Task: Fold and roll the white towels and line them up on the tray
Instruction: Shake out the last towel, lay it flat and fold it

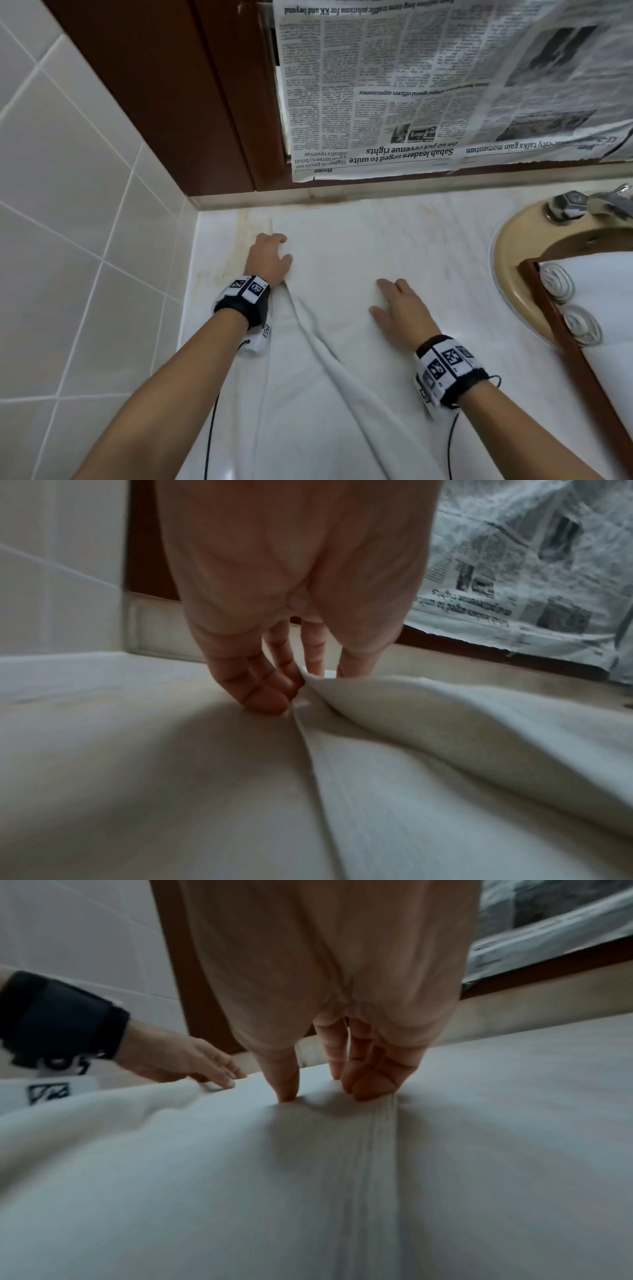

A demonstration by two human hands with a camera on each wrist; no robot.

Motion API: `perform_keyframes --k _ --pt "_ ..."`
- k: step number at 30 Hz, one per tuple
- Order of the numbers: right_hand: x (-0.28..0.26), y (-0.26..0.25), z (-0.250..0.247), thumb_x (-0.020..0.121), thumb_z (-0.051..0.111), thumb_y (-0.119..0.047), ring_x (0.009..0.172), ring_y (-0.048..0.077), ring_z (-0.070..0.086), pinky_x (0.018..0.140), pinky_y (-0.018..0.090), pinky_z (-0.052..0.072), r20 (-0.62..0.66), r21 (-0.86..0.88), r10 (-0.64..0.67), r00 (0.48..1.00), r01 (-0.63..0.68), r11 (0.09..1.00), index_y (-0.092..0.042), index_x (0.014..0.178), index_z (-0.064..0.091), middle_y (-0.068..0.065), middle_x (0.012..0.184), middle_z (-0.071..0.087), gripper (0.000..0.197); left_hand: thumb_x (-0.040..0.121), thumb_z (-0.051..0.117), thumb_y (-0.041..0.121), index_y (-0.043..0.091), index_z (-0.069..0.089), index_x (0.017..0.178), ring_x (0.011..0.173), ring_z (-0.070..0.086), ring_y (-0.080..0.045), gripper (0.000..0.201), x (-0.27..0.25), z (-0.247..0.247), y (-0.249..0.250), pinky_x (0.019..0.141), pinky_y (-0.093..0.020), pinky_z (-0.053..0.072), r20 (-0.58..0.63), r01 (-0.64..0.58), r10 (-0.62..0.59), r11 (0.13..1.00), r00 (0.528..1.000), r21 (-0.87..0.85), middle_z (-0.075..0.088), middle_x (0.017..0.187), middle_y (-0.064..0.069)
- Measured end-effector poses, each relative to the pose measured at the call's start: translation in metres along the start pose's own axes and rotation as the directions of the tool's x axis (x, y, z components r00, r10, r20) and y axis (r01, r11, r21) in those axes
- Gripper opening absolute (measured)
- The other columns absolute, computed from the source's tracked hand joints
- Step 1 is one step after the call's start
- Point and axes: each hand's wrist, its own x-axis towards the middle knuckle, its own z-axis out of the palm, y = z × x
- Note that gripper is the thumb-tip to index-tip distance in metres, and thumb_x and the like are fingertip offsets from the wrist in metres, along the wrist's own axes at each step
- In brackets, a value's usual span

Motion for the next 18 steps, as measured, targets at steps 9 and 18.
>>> perform_keyframes --k 9,18 --pt "0.029 0.069 -0.054 0.088 0.07 -0.037 0.101 0.019 0.051 0.096 0.032 0.043 -0.02 0.057 0.01 1.0 -0.009 0.998 -0.021 0.142 0.046 -0.004 0.111 0.042 0.061 0.099 0.051 0.035 0.02 0.043 0.148 0.128 0.041 -0.04 0.051 0.034 0.033 0.064 0.104 -0.042 0.038 0.029 0.03 -0.033 0.995 0.999 0.094 0.034 0.149 -0.009" --pt "-0.005 0.067 -0.058 0.089 0.068 -0.033 0.103 0.025 0.055 0.09 0.033 0.044 -0.151 0.169 -0.001 0.988 0.027 0.985 -0.012 0.124 0.056 0.008 0.114 0.054 0.042 0.092 0.061 0.041 0.014 0.052 0.122 0.104 0.054 -0.027 0.041 -0.008 0.029 0.076 0.082 -0.033 0.041 -0.073 0.19 -0.194 0.98 0.978 -0.058 0.056 0.123 -0.009"
